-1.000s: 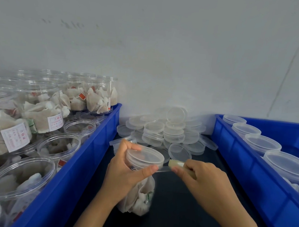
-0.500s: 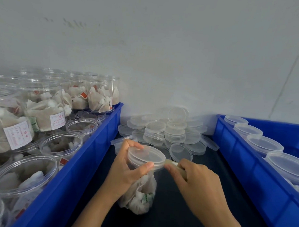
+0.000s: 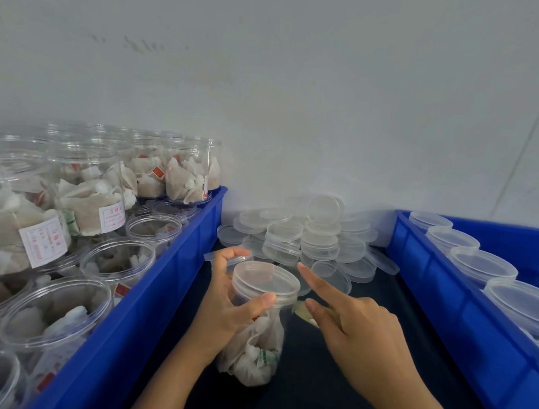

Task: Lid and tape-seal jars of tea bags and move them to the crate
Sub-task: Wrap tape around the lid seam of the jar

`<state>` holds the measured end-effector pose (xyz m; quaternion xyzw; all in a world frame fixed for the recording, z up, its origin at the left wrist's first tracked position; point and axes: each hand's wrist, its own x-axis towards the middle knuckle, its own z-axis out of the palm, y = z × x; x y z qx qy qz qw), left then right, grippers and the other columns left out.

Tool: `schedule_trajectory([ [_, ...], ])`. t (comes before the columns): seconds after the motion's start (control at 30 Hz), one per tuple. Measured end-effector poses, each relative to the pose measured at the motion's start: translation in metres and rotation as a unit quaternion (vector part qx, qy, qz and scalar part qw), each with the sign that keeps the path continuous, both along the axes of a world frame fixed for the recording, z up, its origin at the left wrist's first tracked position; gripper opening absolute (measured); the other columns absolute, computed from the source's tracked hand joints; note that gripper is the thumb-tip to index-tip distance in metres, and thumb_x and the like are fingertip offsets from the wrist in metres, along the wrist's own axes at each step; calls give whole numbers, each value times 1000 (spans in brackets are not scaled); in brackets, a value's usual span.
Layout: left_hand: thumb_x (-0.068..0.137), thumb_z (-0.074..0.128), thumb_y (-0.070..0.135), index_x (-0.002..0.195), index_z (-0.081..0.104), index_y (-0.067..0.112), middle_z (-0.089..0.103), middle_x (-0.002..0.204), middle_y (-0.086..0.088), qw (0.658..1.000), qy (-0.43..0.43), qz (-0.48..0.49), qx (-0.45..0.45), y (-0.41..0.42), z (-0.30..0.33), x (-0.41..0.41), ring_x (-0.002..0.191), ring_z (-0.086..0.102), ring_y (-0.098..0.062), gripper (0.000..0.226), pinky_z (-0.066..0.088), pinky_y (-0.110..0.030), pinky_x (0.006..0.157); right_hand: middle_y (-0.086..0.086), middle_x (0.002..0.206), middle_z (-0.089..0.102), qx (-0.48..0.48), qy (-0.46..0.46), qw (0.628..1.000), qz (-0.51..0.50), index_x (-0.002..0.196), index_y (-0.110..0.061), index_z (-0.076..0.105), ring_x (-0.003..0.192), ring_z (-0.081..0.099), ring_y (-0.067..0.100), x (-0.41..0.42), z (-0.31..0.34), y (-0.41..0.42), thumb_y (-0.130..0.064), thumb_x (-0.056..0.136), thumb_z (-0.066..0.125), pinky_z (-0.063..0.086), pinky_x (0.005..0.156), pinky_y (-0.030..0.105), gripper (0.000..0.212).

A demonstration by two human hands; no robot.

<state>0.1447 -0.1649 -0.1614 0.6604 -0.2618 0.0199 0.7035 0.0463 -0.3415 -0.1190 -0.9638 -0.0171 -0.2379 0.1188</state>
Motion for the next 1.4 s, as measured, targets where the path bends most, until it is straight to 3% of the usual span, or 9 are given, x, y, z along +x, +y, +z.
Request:
schedule_trajectory([
  [0.27, 52, 80, 43, 119, 39, 28, 68, 100, 12, 1000, 0, -9, 0, -2, 0, 0, 92, 69, -11, 80, 56, -28, 69, -12, 62, 42, -22, -3, 1000, -9, 140, -66, -3, 57, 44, 7, 6, -5, 1, -58, 97, 21, 29, 50, 17, 50],
  [0.57, 53, 76, 57, 114, 39, 29, 59, 118, 4, 999, -10, 8, 50, 2, 1, 2, 105, 65, -9, 76, 55, -35, 89, -13, 67, 49, 12, -33, 999, 17, 143, -63, 12, 64, 52, 10, 10, -17, 2, -53, 99, 23, 38, 54, 19, 46],
  [0.67, 68, 62, 69, 130, 37, 45, 47, 134, 10, 994, -53, 14, 91, 3, 6, -5, 117, 57, -5, 71, 54, -34, 92, -12, 63, 48, 17, -57, 998, 4, 142, -61, 21, 58, 48, 11, 10, -17, 4, -52, 99, 29, 30, 48, 17, 45],
  [0.77, 80, 39, 76, 136, 12, 70, 28, 150, 20, 980, -109, 65, 151, -2, 11, -17, 127, 46, 4, 63, 47, -39, 102, -12, 58, 42, 30, -71, 997, -5, 143, -58, 25, 56, 45, 10, 9, -18, 8, -51, 99, 28, 29, 49, 20, 45],
  [0.87, 76, 37, 81, 128, 21, 70, 38, 139, 30, 958, -155, 123, 207, -10, 12, -25, 118, 49, 5, 56, 47, -30, 95, -12, 59, 46, 26, -52, 998, 3, 144, -53, 30, 51, 45, 8, 7, -16, 14, -47, 100, 33, 28, 47, 19, 45],
  [1.0, 52, 60, 87, 107, 34, 54, 52, 106, 25, 955, -122, 204, 175, -18, 10, -27, 94, 53, 11, 69, 44, -12, 68, -18, 53, 33, 8, -27, 1000, -3, 132, -39, 57, 43, 32, 4, 0, -8, 23, -28, 87, 67, 14, 42, 12, 47],
  [1.2, 50, 57, 93, 105, 35, 54, 52, 103, 28, 957, -123, 213, 156, -17, 6, -19, 93, 55, 9, 71, 48, -15, 69, -13, 57, 51, 156, 50, 987, 2, 144, -53, 22, 53, 48, 3, 7, -16, 11, -47, 97, 38, 36, 55, 20, 50],
  [1.3, 48, 59, 91, 103, 38, 53, 55, 103, 26, 960, -109, 218, 137, -14, 6, -17, 92, 59, 2, 70, 53, -22, 70, -10, 63, 56, 329, 173, 928, 1, 116, -34, 50, 61, 53, 4, 9, -9, 0, -66, 85, 44, 47, 67, 28, 45],
  [1.4, 49, 64, 86, 102, 41, 52, 57, 103, 25, 962, -103, 217, 131, -13, 5, -15, 92, 60, 0, 67, 53, -24, 69, -7, 51, 48, 387, 252, 886, 45, 71, -15, 56, 48, 43, 8, 8, -7, 0, -65, 89, 45, 37, 57, 27, 54],
])
